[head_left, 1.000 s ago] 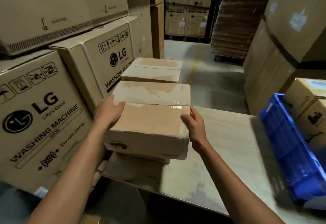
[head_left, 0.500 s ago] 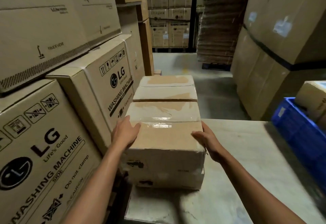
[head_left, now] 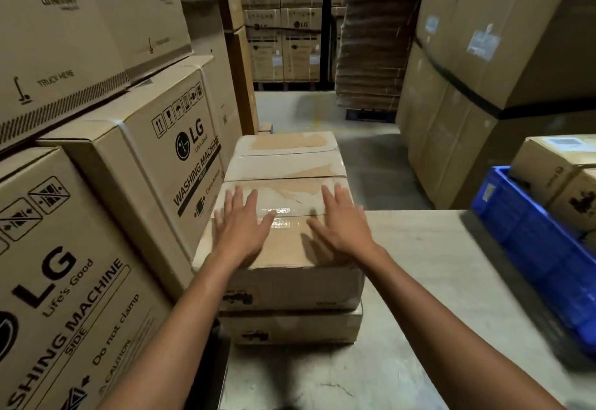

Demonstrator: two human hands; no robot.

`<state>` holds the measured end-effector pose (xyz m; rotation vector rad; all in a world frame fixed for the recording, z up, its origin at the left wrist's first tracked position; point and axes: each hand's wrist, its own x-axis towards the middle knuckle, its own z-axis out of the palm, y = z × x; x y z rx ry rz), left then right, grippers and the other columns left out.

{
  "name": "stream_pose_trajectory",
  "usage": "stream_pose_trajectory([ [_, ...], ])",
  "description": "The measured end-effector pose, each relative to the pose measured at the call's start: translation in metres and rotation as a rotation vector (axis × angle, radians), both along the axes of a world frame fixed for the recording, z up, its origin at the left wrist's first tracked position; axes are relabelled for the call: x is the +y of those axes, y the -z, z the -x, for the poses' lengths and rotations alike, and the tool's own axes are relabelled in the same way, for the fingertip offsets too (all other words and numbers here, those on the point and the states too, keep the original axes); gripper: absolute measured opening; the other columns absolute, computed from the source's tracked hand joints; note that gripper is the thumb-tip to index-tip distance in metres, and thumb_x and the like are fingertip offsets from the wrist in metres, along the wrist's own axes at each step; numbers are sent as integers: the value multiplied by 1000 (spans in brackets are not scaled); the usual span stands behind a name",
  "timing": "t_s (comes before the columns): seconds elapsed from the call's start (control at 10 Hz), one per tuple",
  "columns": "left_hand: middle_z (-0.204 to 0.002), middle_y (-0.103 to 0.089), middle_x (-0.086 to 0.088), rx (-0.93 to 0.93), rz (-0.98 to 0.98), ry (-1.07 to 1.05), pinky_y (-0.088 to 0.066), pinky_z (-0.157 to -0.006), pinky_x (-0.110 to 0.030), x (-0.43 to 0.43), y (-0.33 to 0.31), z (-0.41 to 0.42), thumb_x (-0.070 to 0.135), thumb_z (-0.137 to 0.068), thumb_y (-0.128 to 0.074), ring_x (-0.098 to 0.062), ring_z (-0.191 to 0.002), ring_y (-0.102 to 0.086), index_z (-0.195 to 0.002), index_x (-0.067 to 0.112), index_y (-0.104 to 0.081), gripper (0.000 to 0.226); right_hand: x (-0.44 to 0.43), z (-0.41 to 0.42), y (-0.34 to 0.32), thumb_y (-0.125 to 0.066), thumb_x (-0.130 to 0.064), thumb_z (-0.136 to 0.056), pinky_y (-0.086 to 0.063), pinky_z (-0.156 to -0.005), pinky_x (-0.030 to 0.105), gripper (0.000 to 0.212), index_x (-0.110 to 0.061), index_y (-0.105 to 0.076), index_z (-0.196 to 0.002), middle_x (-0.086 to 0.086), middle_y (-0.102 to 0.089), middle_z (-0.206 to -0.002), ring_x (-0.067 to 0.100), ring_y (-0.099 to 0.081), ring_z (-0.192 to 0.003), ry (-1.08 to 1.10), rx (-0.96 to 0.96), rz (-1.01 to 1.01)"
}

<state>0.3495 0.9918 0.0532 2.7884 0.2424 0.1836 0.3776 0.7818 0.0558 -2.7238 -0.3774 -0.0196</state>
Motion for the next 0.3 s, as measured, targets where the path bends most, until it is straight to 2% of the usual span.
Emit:
stream_pose_trajectory([
  [0.1, -166, 14, -5, 152, -148, 117, 4, -121, -59, -17, 11, -3, 62, -101, -21, -24, -153, 15, -160, 28, -1, 71, 12, 10, 14, -25, -58, -102, 0, -122, 62, 74, -16, -10, -161, 14, 2, -169, 29, 4, -156, -49, 5, 186],
  [0.2, -166, 14, -6, 216, -177, 97, 5, -120, -61, -25, 13, -5, 63, -101, -15, -24, -153, 15, -160, 28, 1, 70, 11, 12, 16, -21, -57, -103, 4, -121, 61, 73, -14, -10, -161, 14, 2, -169, 29, 5, -156, -75, 40, 213],
  [0.3, -166, 18, -5, 115, -163, 166, 3, -120, -61, -43, -1, -11, 61, -101, -18, -22, -152, 19, -160, 28, 3, 70, 1, 13, 6, -26, -58, -104, 0, -123, 58, 75, -15, -5, -161, 11, 5, -169, 27, 8, -156, -76, -59, 173],
])
